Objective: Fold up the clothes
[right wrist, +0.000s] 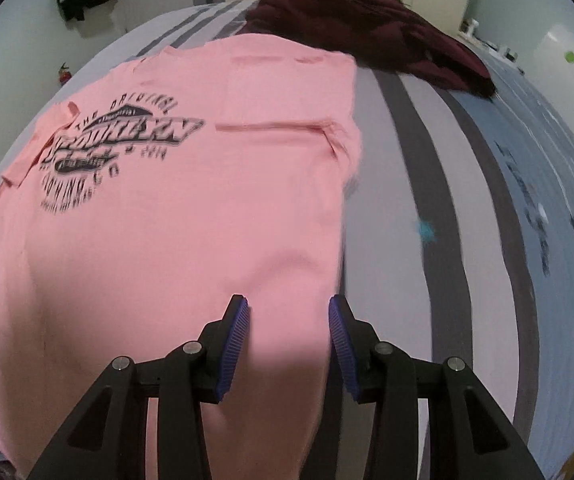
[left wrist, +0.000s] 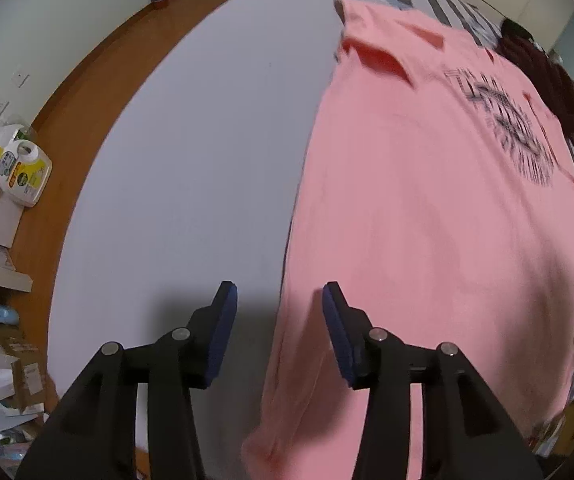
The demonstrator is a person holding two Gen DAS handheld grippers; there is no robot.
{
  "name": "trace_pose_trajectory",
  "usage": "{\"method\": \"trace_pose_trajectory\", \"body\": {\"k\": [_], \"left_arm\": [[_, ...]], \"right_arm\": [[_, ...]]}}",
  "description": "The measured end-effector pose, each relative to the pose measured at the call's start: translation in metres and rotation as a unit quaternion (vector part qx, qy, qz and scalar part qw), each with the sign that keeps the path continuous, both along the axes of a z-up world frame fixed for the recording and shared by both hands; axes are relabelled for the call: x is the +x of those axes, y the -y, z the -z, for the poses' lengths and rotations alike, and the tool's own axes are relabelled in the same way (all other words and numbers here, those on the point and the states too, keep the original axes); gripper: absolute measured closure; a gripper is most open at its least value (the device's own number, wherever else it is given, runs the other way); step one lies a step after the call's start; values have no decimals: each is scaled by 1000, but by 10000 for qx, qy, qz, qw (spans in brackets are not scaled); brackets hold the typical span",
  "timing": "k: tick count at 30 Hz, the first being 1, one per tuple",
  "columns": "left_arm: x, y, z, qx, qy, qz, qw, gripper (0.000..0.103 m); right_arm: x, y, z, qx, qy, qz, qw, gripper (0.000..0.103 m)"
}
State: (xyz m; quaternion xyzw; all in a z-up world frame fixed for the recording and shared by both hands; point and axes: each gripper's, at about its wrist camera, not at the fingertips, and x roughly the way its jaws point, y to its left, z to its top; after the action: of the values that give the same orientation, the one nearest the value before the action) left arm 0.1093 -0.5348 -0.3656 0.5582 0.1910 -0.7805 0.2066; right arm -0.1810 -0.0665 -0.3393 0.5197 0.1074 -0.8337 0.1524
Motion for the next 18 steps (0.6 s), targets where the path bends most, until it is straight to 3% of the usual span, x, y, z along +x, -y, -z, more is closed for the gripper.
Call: {"method": "trace_pose_trajectory", "body": {"k": [10,12,13,14,18], "left_arm": [[75,-41,24,54,63,599,9982,60],[76,-46,23,-62,56,789,9969,71],[76,-47,22,-72,38,872,9962,91],[77,-45,17,-73,-12,883,9961,95],[96,-28,-6,30,-382,578,9976,97]], "right_arm": [[117,-48,13,-234,99,515,9984,59],[134,-51,14,-221,147,530,9982,59],[140,-51,14,-230,181,528,9982,59],[146,-51,15,-240,221,519,9981,59],[158,-50,16,-263,305,530,9978,59]]}}
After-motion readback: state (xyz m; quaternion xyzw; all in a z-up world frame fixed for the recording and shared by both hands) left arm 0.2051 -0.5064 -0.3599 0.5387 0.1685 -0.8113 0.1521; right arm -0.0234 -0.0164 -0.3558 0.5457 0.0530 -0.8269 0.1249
